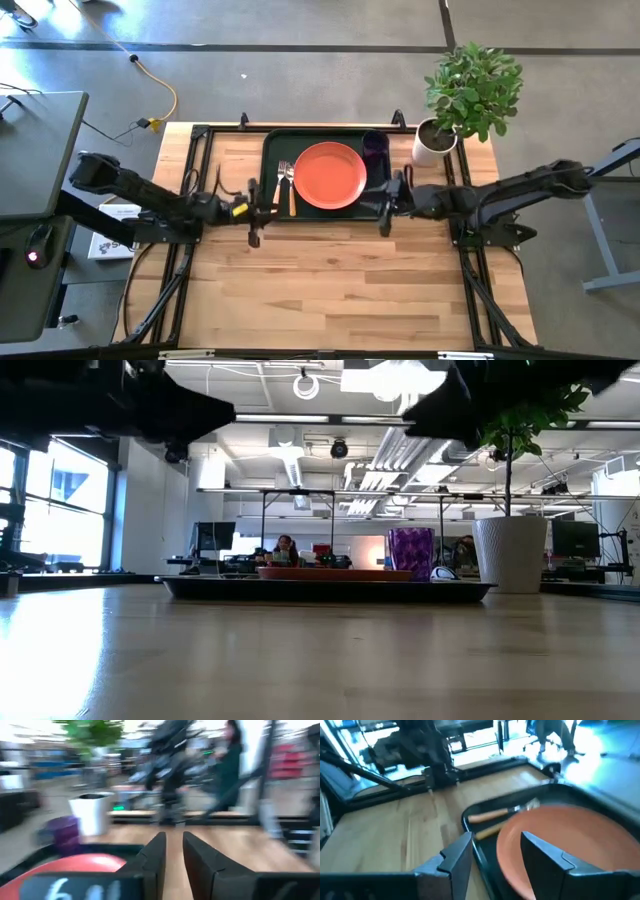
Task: Pick and place plate/cup/fork/spoon on tray
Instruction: Return to Home Position
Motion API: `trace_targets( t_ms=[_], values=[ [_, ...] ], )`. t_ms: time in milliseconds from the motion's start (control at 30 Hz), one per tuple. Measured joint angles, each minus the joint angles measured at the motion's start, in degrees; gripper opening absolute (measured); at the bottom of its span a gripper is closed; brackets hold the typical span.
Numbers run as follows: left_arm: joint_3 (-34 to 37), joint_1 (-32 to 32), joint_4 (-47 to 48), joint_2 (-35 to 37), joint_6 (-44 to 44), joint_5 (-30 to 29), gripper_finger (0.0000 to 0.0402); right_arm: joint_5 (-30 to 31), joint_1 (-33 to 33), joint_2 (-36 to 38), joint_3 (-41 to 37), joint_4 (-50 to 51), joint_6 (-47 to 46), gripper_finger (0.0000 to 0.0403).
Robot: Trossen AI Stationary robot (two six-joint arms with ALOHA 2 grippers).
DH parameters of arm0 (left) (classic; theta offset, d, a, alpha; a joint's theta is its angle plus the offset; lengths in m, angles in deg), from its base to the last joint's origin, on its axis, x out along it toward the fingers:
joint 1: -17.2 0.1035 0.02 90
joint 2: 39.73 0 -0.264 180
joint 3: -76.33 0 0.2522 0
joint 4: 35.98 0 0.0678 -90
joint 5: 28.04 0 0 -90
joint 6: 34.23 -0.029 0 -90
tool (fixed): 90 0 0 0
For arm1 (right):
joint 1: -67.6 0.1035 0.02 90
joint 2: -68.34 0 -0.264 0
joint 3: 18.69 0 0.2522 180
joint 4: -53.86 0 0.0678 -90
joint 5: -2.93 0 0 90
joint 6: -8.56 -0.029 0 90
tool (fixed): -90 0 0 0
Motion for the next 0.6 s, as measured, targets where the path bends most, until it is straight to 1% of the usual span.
trace_targets(
  t_ms=[33, 67, 100, 133, 233, 333, 400, 500, 600],
  values=[
    [-0.6, 2.4, 0.4, 0.0, 0.9, 5.4, 0.005, -0.3, -0.1, 0.9, -2.7, -1.9, -1.4, 0.016],
    [-1.3, 4.6, 0.8, -0.2, 1.6, 8.9, 0.0045, -0.5, -0.2, 1.7, -5.1, -4.1, -2.3, 0.016],
    [-2.0, 6.5, 1.5, -0.4, 1.9, 11.0, 0.004, -0.4, -0.3, 2.2, -7.0, -6.1, -2.9, 0.016],
    [-2.2, 8.3, 2.2, -0.5, 1.8, 11.8, 0.0035, -0.5, -0.3, 2.5, -8.7, -8.4, -3.4, 0.0159],
    [-2.8, 12.3, 2.1, 0.0, 1.9, 11.7, 0.0022, -0.6, -0.2, 3.4, -11.1, -13.0, -4.2, 0.0149],
    [-2.4, 14.1, 5.8, 4.6, 3.7, 11.5, 0.001, -1.0, -0.1, 4.9, -11.0, -13.8, -2.8, 0.0134],
    [-2.4, 14.5, 11.7, 10.5, 3.9, 11.3, 0.0004, -1.9, 0.4, 6.7, -10.3, -12.1, -0.4, 0.0122],
    [-2.4, 14.3, 22.9, 20.5, 3.9, 9.0, 0.0001, -3.0, 1.0, 10.9, -8.0, -6.7, 5.9, 0.0098],
    [-2.4, 13.5, 32.9, 29.9, 2.8, 6.3, 0.0002, -4.4, 0.6, 15.7, -6.5, 0.0, 11.3, 0.0052]
  ],
)
